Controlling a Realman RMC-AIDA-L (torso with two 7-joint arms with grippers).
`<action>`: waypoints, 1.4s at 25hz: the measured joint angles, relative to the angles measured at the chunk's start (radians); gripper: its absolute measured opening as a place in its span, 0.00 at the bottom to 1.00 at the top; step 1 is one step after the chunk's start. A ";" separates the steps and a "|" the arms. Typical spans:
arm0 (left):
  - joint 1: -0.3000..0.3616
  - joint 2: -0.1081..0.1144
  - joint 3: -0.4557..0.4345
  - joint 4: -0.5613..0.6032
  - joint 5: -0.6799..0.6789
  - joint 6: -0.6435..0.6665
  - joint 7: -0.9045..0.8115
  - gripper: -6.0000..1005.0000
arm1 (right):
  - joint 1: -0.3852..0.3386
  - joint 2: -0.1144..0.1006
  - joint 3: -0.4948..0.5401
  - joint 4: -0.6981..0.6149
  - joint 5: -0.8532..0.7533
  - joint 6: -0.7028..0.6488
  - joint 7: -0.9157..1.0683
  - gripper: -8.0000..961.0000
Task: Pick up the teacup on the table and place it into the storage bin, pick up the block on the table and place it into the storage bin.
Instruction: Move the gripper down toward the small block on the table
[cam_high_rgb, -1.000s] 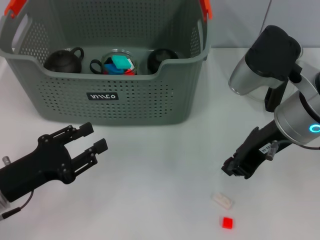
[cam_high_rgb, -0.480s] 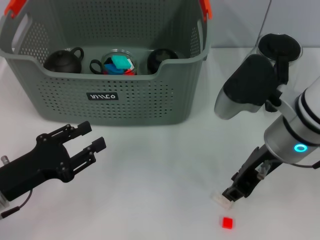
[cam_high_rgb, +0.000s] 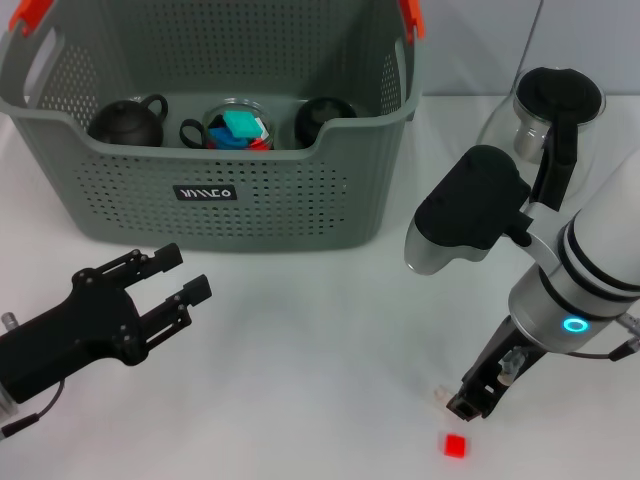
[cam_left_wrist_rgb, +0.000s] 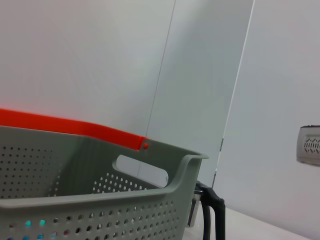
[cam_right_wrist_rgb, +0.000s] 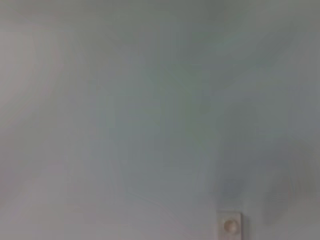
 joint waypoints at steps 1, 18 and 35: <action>0.001 0.000 0.000 0.000 0.000 0.000 0.000 0.54 | 0.001 0.000 -0.003 0.001 -0.002 0.001 0.007 0.42; 0.002 -0.001 0.000 -0.002 0.000 0.000 0.003 0.54 | 0.019 0.002 -0.057 0.047 -0.002 0.060 0.046 0.38; 0.002 -0.001 0.000 -0.011 0.000 -0.009 0.005 0.54 | 0.075 0.004 -0.121 0.119 -0.005 0.099 0.082 0.37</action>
